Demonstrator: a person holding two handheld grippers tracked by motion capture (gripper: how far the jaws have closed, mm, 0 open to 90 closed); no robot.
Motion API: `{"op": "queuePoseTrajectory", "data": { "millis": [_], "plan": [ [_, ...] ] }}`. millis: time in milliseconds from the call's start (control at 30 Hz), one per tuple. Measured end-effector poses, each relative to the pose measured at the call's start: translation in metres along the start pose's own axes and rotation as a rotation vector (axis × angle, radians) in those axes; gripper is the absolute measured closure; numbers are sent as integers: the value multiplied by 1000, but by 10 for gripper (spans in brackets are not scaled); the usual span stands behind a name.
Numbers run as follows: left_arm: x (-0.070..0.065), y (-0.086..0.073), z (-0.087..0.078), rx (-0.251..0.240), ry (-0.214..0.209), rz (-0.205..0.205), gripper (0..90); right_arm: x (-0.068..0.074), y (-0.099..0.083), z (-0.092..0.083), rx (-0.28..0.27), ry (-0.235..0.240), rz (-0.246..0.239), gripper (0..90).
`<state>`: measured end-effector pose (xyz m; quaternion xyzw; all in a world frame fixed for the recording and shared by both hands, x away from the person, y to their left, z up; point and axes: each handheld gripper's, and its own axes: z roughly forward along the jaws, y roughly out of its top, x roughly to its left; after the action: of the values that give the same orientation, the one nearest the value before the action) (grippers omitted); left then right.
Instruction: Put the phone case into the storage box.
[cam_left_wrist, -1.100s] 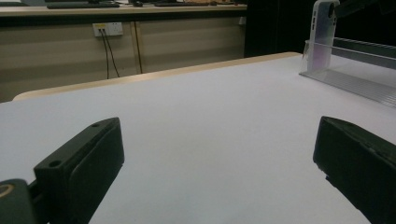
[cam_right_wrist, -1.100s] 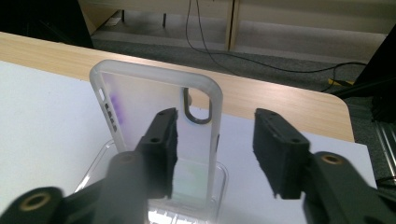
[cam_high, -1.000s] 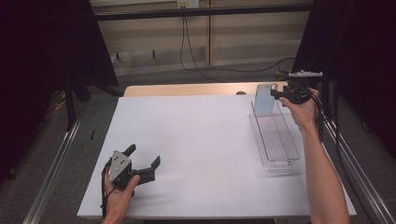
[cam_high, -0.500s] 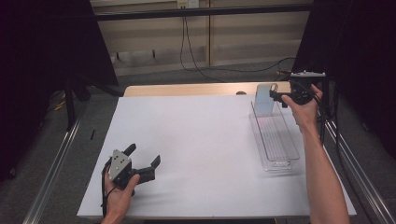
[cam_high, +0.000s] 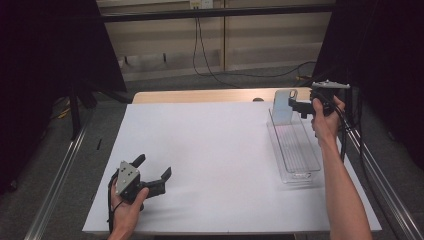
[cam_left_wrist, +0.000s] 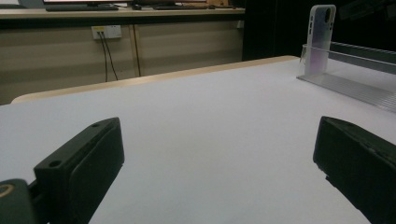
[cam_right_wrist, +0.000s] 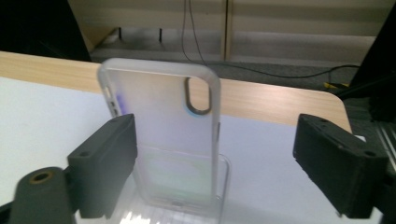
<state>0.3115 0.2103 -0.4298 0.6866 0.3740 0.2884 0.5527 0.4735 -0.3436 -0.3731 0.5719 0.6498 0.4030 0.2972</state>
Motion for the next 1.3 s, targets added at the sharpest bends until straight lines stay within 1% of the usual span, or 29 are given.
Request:
{"op": "queuePoseTrajectory", "data": {
  "millis": [67, 167, 233, 300, 367, 433, 500, 533, 567, 633, 667, 700, 733, 800, 833, 867, 900, 933, 967, 1033, 1100, 1133, 1167, 1200, 1300],
  "plan": [
    [1, 0, -1, -5, 4, 0, 20, 2, -1, -2, -17, 3, -5, 110],
    [2, 0, -3, -6, 7, -2, 20, 6, -2, -5, -50, -18, -26, 120],
    [2, 0, -4, -9, 7, -9, 20, 8, -3, -6, -56, -18, -25, 121],
    [3, 1, -5, -8, 10, -4, 20, 9, -4, -6, -68, -25, -29, 127],
    [3, 1, -4, -8, 8, -8, 21, 11, -5, -7, -70, -46, -46, 125],
    [3, 1, -4, -10, 11, -10, 21, 12, -6, -8, -64, -37, -42, 114],
    [3, 1, -4, -9, 9, -8, 21, 14, -8, -10, -75, -42, -50, 112],
    [2, 1, -4, -8, 9, -7, 21, 14, -8, -11, -72, -41, -49, 109],
    [2, 1, -4, -8, 10, -7, 21, 15, -9, -12, -73, -31, -49, 110],
    [2, 1, -4, -8, 10, -7, 21, 15, -10, -14, -94, -28, -77, 101],
    [3, 1, -4, -6, 10, -4, 21, 16, -11, -14, -121, -29, -79, 106],
    [3, 1, -4, -8, 11, -8, 22, 16, -12, -15, -128, -23, -79, 106],
    [3, 1, -4, -8, 13, -11, 22, 16, -12, -16, -121, -23, -73, 104],
    [4, 1, -4, -5, 14, -13, 25, 18, -13, -19, -139, -24, -80, 90],
    [4, 1, -3, -1, 19, -11, 25, 19, -13, -20, -142, -27, -71, 86],
    [4, 1, -3, -1, 22, -12, 23, 19, -14, -22, -141, -12, -68, 96],
    [4, 1, -3, -3, 24, -19, 21, 19, -14, -23, -141, -16, -78, 99],
    [4, 1, -4, -3, 24, -20, 20, 19, -15, -25, -152, -28, -88, 116],
    [4, 1, -4, -2, 25, -17, 20, 19, -16, -26, -165, -29, -93, 128],
    [4, 1, -4, -2, 23, -17, 20, 18, -18, -30, -173, -23, -87, 106],
    [3, 1, -4, -5, 25, -20, 19, 18, -20, -35, -194, -19, -53, 101],
    [4, 1, -4, -6, 23, -19, 19, 18, -21, -38, -200, -6, -37, 77],
    [4, 1, -4, -6, 24, -19, 19, 19, -23, -40, -206, 6, -35, 39],
    [4, 1, -4, -7, 25, -18, 19, 19, -24, -42, -209, 10, -39, 28],
    [4, 1, -5, -9, 22, -16, 18, 20, -27, -46, -222, 17, -37, 22]
  ]
}}
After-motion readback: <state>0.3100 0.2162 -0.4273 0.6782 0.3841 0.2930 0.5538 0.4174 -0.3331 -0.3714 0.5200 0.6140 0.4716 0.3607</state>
